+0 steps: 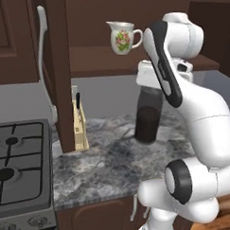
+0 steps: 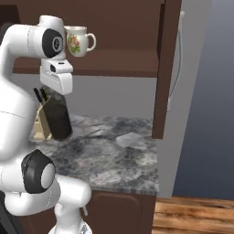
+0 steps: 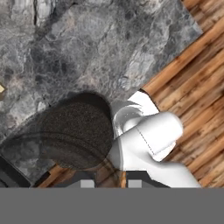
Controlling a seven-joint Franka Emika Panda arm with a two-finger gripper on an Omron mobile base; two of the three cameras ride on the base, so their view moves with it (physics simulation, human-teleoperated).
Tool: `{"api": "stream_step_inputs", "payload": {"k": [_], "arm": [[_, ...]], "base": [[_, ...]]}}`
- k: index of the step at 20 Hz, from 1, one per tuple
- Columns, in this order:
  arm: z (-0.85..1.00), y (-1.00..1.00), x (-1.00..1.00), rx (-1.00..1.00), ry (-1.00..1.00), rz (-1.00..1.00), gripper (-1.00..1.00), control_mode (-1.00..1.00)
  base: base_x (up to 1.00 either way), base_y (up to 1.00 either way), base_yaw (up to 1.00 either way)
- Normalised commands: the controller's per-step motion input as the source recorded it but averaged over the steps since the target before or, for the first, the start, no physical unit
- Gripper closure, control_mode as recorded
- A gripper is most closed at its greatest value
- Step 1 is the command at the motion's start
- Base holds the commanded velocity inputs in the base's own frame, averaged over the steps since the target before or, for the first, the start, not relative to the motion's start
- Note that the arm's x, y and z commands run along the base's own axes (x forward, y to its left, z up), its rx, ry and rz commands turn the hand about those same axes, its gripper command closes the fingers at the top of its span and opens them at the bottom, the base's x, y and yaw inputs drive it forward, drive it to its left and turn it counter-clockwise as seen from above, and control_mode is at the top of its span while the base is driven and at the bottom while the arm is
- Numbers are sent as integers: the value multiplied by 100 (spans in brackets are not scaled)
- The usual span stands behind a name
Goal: Pick the jar and jar from the dining table and place them in the open cabinet. Close the cabinet after placing the objects.
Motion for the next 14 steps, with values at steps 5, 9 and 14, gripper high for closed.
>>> {"api": "stream_step_inputs", "payload": {"k": [5, 9, 14], "arm": [[32, 23, -1, 7, -3, -7, 100, -100], [34, 20, -6, 0, -8, -2, 100, -100], [34, 11, -8, 0, -12, -1, 100, -100]], "base": [[0, 0, 0], [0, 0, 0], [0, 0, 0]]}}
